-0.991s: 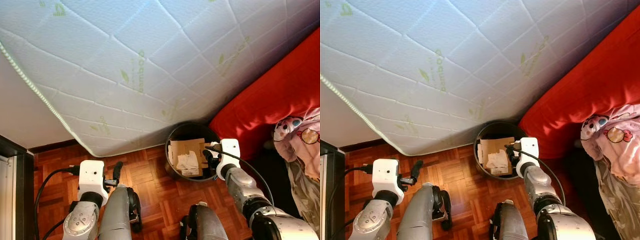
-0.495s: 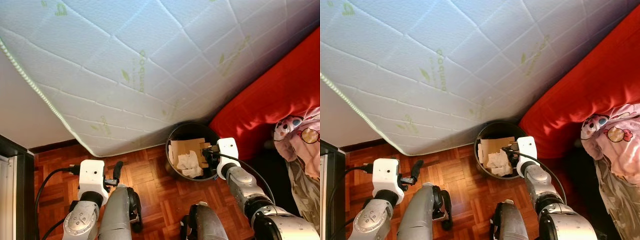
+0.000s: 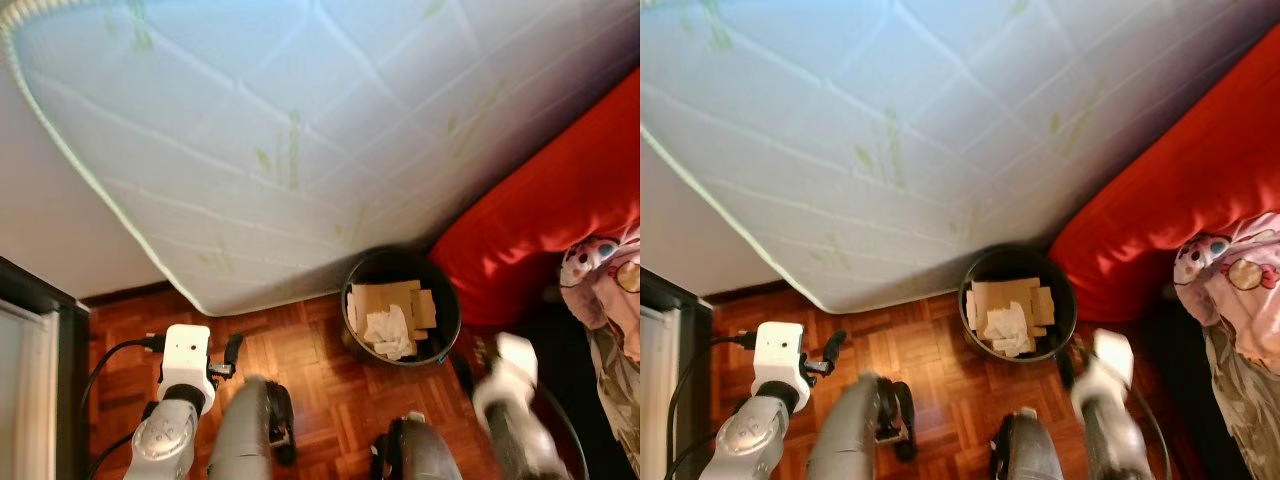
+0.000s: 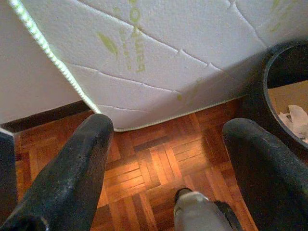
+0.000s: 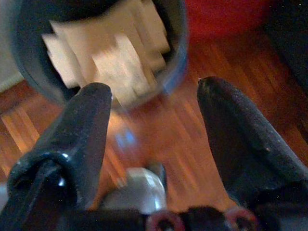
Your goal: Clean up the room
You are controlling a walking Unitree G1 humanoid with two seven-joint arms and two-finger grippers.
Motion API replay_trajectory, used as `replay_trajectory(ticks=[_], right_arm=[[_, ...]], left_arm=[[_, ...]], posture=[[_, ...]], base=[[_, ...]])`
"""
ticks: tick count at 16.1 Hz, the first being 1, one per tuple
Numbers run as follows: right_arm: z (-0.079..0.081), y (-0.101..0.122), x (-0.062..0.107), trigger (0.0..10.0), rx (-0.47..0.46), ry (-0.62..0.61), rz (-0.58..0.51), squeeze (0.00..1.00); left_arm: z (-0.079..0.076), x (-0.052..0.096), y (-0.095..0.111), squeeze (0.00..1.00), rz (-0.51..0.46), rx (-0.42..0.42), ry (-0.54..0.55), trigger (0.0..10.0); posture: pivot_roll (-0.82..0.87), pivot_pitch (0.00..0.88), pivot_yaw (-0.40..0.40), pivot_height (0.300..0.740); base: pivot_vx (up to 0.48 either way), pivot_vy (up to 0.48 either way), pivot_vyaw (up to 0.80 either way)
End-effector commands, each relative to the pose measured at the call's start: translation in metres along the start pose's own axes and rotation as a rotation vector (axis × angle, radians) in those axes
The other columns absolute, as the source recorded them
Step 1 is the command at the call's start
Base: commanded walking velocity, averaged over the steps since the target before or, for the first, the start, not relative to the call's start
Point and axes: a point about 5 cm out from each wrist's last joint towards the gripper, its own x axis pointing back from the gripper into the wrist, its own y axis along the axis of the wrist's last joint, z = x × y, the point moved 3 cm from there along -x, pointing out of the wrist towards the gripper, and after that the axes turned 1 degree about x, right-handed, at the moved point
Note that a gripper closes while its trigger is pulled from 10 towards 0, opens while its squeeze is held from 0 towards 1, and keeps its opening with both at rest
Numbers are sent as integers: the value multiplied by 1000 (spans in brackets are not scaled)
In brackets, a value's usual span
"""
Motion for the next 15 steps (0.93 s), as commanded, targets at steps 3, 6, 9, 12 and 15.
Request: replay_trajectory(ticks=[3, 6, 9, 12, 15], right_arm=[[-16, -46, 22, 10000, -58, -62, 85, 0], [-4, -62, 24, 10000, -82, -62, 141, 0], [13, -67, 22, 10000, -97, -43, 169, 0], [25, -73, 21, 10000, -53, 3, 209, 0], [24, -87, 27, 10000, -15, -6, 279, 0]], left_arm=[[7, -9, -26, 0, 72, 34, 10, 10000], [15, -19, -55, 0, 176, 29, 25, 10000], [18, -6, -100, 0, 337, 55, 55, 10000], [18, 4, -124, 0, 435, 57, 56, 10000], [21, 12, -140, 0, 528, 64, 83, 10000]], posture=[[121, 167, -41, 740], [115, 63, -20, 740], [110, 0, -15, 740], [95, 0, -7, 740], [84, 0, -2, 740]], base=[[0, 0, 0], [0, 0, 0], [0, 0, 0], [0, 0, 0], [0, 0, 0]])
